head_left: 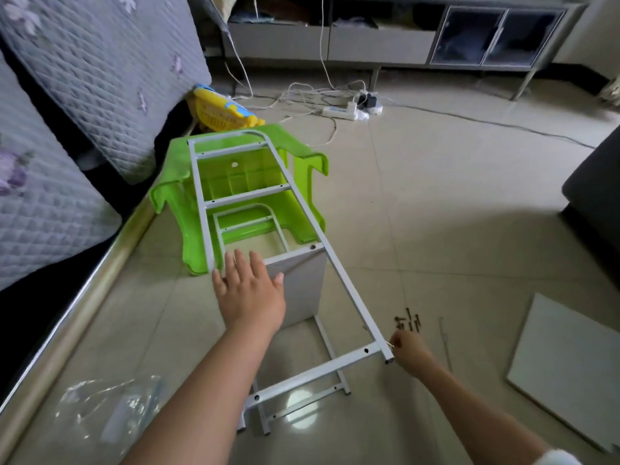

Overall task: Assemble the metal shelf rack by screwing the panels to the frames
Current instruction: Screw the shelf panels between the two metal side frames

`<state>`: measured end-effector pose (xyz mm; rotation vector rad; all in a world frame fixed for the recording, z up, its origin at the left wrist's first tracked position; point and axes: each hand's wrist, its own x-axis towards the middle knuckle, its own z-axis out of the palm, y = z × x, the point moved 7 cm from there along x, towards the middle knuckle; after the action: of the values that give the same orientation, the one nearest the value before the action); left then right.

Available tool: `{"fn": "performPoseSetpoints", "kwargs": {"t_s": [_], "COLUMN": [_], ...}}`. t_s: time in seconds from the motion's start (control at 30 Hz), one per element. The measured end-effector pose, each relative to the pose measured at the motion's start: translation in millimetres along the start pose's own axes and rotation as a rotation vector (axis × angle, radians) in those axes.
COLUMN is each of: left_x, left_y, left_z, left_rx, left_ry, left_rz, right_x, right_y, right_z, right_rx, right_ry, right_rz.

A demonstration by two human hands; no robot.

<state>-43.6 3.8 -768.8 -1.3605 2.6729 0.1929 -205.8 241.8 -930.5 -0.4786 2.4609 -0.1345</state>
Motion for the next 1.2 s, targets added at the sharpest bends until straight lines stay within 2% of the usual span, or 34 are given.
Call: {"fn": "performPoseSetpoints", "kwargs": {"t_s": [0.3, 0.5, 0.63, 0.77, 1.0, 1.2], "left_x": [-8, -5, -4, -1, 0, 0], "left_y": [3, 3, 6, 5, 5, 4], "left_z": [4, 5, 3, 6, 7, 8], "left_rx": [0.026, 0.003, -0.056, -0.02, -0.013, -0.014], "left_ry": [0.058, 0.104, 0.168, 0.157, 0.192, 0.22], "left_rz": [-0.042, -0.041, -0.039, -0.061, -0.068, -0.067], "right_x": [2, 13, 34, 47, 65, 64], "right_y": [11, 22, 28, 38, 54, 52], "right_z": [72, 95, 82, 51, 51, 49], "right_rx": [0.107, -0.028, -0.116, -0.11, -0.1, -0.129], "right_ry": [0.002, -0.034, 0.04, 0.151, -0.007, 0.041], "right_rz": [0.043, -0.028, -0.088, -0.014, 0.09, 0.103]}}
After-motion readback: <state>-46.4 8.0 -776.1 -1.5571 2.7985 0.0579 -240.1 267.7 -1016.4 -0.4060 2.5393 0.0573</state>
